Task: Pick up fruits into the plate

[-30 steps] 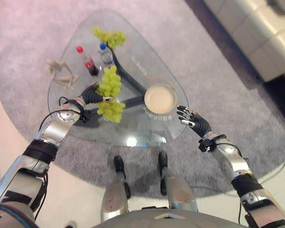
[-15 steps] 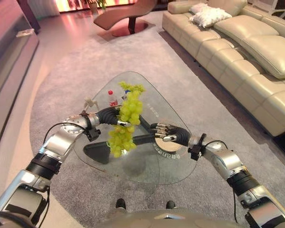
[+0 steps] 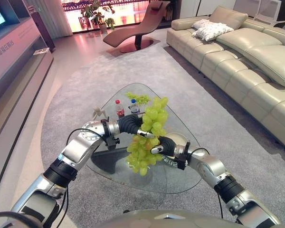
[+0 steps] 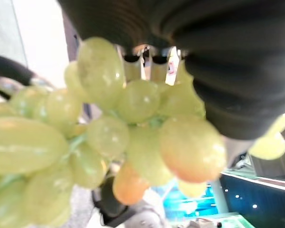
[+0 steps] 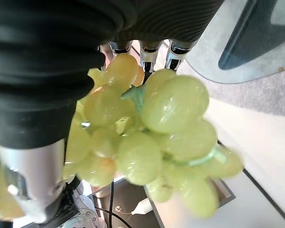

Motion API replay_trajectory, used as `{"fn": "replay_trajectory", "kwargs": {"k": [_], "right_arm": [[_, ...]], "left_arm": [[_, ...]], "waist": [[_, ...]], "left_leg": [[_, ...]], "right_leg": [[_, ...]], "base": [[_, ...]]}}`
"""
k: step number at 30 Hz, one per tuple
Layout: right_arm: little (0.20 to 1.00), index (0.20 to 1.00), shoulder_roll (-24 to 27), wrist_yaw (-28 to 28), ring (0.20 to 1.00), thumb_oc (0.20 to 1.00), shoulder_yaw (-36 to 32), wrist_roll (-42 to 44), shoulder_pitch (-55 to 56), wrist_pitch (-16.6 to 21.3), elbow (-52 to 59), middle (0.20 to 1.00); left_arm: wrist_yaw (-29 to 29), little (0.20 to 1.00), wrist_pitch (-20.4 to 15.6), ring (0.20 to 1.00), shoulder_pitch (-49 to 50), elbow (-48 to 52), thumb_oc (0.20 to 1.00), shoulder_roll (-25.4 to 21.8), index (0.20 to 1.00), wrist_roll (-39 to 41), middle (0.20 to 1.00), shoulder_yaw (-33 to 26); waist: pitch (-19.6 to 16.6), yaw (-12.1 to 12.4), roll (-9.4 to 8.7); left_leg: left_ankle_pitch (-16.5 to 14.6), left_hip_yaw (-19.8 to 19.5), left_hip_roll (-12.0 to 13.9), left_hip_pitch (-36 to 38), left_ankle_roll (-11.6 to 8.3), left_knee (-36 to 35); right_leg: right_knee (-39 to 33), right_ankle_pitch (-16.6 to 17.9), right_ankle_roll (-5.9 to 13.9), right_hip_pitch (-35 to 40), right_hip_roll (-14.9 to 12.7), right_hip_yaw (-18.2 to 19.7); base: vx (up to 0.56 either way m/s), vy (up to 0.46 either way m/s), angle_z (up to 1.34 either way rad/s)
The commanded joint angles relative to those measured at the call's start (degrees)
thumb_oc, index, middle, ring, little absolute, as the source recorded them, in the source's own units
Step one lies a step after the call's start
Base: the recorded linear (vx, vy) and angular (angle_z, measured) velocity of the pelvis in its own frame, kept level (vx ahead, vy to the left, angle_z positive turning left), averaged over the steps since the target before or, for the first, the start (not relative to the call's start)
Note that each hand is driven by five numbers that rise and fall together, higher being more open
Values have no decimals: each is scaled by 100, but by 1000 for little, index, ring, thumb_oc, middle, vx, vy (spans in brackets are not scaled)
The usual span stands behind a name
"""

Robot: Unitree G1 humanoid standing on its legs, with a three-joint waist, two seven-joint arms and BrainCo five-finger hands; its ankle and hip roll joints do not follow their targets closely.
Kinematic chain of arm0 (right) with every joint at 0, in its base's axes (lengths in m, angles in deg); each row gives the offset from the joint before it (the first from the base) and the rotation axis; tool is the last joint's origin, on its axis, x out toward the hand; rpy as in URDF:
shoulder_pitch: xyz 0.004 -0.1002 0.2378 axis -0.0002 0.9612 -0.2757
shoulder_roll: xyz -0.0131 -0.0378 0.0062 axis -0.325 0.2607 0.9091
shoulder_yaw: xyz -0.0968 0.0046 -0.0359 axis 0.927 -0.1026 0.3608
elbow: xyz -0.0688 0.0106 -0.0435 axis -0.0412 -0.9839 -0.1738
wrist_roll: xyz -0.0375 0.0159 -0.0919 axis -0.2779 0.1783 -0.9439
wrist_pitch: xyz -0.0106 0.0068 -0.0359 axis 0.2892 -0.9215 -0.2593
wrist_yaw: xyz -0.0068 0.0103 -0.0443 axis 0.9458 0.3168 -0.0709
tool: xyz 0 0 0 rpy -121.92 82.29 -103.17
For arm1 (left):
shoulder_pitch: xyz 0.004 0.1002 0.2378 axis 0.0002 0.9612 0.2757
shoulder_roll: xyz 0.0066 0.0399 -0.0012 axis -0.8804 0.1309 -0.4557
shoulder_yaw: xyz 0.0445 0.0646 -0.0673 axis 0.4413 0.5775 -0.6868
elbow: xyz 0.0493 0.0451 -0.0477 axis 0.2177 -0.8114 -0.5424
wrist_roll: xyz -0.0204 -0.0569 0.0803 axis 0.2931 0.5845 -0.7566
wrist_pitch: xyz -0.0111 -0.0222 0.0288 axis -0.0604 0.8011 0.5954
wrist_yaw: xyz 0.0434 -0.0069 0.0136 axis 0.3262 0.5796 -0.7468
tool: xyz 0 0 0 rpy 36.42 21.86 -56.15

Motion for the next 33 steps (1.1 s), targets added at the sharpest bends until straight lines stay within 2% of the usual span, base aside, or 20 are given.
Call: {"fn": "replay_trajectory", "kwargs": {"k": [1,4,8,15,16,17,33], "right_arm": [[1000,1000,-393,20,1000,1000,134,392,-197,344,195,1000],[1000,1000,-470,146,1000,1000,199,494,-165,258,271,1000],[1000,1000,-560,568,1000,1000,289,1011,-36,-163,512,1000],[1000,1000,-662,777,1000,1000,403,1492,150,-357,753,1000],[420,420,-675,787,420,420,414,1549,180,-334,779,420],[200,200,-688,797,200,200,425,1553,202,-321,789,200],[200,200,-666,517,200,200,322,1676,273,-137,742,200]], "left_arm": [[-143,200,-207,200,-525,111,200,212,200,496,200,52],[-188,200,-183,200,-523,166,200,258,200,465,200,41],[-219,200,-172,200,-510,185,200,248,200,414,200,24],[-258,200,-105,200,-452,249,200,259,200,427,200,-22],[-248,200,-125,200,-441,241,200,260,200,401,200,-18],[-245,200,-139,200,-428,239,200,262,200,374,200,-18],[-318,200,-106,200,-285,168,200,299,200,252,200,-159]], "waist": [[-33,42,-208],[-2,29,-205],[21,15,-211],[44,19,-217],[50,20,-221],[54,21,-224],[99,19,-245]], "left_leg": [[-673,198,-259,392,173,44],[-676,198,-268,414,190,44],[-683,189,-284,431,207,44],[-682,170,-288,427,212,44],[-685,164,-289,426,215,44],[-685,162,-288,428,215,44],[-672,145,-273,401,215,44]], "right_leg": [[32,2,117,117,-149,-124],[32,2,109,130,-142,-92],[38,-3,111,136,-136,-60],[34,-1,127,129,-137,-48],[32,0,129,127,-136,-46],[34,0,129,126,-134,-48],[32,14,126,102,-129,-43]], "base": [[0,0,0],[0,0,0],[0,0,0],[0,0,0],[0,0,0],[0,0,0],[0,0,0]]}}
